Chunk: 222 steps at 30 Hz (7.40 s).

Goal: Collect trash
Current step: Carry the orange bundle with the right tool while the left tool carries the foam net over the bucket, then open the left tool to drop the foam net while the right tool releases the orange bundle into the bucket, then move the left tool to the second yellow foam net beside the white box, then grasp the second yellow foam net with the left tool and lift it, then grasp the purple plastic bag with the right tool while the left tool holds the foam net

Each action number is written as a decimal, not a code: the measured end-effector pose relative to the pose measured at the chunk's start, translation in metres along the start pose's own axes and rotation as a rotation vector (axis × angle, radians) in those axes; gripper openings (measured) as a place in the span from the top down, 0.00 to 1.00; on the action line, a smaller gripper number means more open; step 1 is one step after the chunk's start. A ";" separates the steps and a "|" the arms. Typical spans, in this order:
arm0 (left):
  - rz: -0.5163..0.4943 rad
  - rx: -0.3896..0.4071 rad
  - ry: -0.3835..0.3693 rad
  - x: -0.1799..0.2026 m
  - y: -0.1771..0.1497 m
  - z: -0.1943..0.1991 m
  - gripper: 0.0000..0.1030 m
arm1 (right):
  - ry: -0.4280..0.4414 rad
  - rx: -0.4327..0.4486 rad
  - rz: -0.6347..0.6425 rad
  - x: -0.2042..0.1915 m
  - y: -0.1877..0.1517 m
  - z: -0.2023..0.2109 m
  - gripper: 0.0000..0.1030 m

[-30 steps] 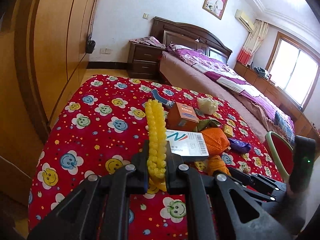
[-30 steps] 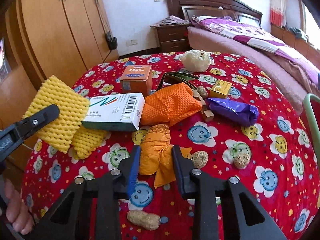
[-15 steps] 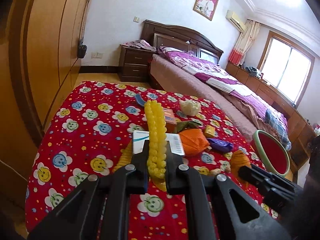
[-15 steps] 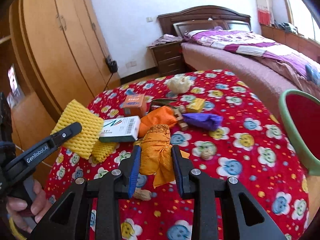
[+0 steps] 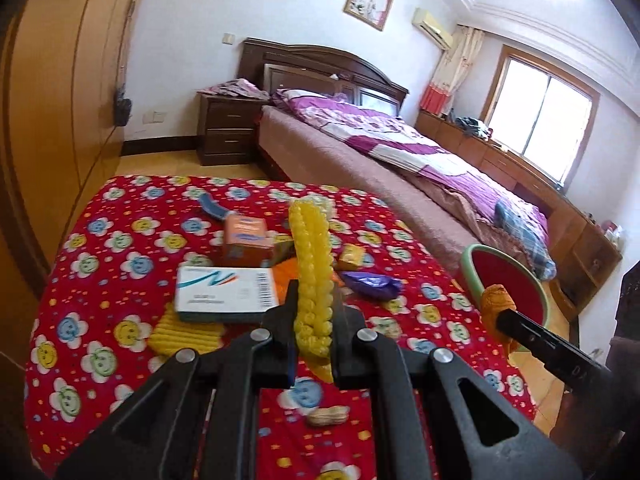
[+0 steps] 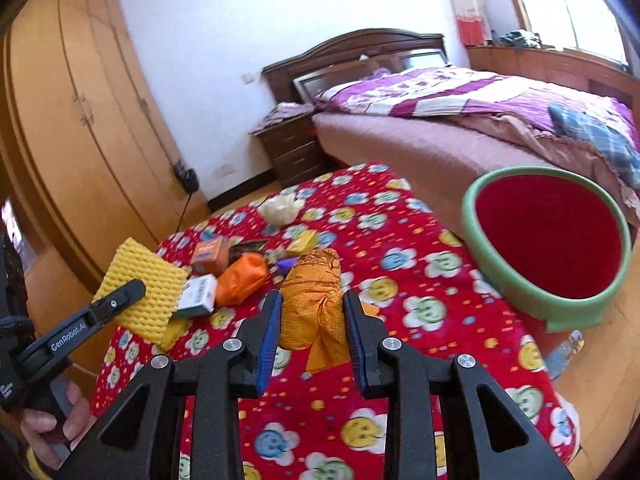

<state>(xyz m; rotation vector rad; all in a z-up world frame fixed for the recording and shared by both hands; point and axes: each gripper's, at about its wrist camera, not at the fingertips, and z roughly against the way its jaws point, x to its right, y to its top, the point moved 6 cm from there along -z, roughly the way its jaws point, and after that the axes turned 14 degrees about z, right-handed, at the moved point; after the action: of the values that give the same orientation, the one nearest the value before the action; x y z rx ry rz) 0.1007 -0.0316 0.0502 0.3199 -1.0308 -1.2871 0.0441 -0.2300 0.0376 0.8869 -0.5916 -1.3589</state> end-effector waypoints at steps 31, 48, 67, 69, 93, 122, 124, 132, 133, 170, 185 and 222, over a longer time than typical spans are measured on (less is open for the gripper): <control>-0.227 -0.164 -0.183 0.170 -0.038 -0.084 0.90 | -0.195 0.071 -0.158 0.156 -0.001 0.025 0.70; -0.290 -0.234 -0.228 0.216 -0.062 -0.134 0.90 | -0.233 0.036 -0.231 0.200 -0.013 0.007 0.70; -0.376 -0.271 -0.280 0.262 -0.090 -0.175 0.61 | -0.378 -0.027 -0.271 0.245 -0.037 0.007 0.64; -0.375 -0.276 -0.272 0.260 -0.091 -0.177 0.61 | -0.376 -0.029 -0.278 0.246 -0.037 0.006 0.62; -0.263 -0.236 -0.178 0.206 -0.061 -0.130 0.60 | -0.343 0.012 -0.281 0.213 -0.027 0.025 0.26; -0.102 -0.124 0.066 0.053 -0.020 -0.058 0.41 | -0.197 -0.020 -0.174 0.110 -0.024 0.015 0.23; -0.085 -0.121 0.083 0.041 -0.018 -0.055 0.41 | -0.187 -0.025 -0.165 0.104 -0.025 0.013 0.23; -0.040 -0.091 0.154 -0.004 -0.009 -0.038 0.41 | -0.155 -0.052 -0.135 0.081 -0.029 0.003 0.23; -0.038 -0.090 0.164 -0.010 -0.009 -0.036 0.41 | -0.150 -0.054 -0.130 0.079 -0.030 0.002 0.23; 0.065 -0.154 0.399 -0.128 -0.016 -0.073 0.41 | -0.116 -0.136 -0.043 0.030 -0.045 -0.041 0.19; 0.115 -0.091 0.287 -0.128 -0.009 -0.032 0.85 | 0.020 -0.181 -0.013 -0.008 -0.039 -0.059 0.19; 0.059 -0.119 0.202 -0.090 0.011 -0.091 0.85 | -0.004 -0.282 0.221 -0.017 0.007 -0.177 0.60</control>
<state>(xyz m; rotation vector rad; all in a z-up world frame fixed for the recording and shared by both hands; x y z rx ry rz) 0.1844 0.0218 -0.0315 0.3196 -0.7839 -1.2300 0.1885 -0.1786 -0.0535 0.5729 -0.4712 -1.2077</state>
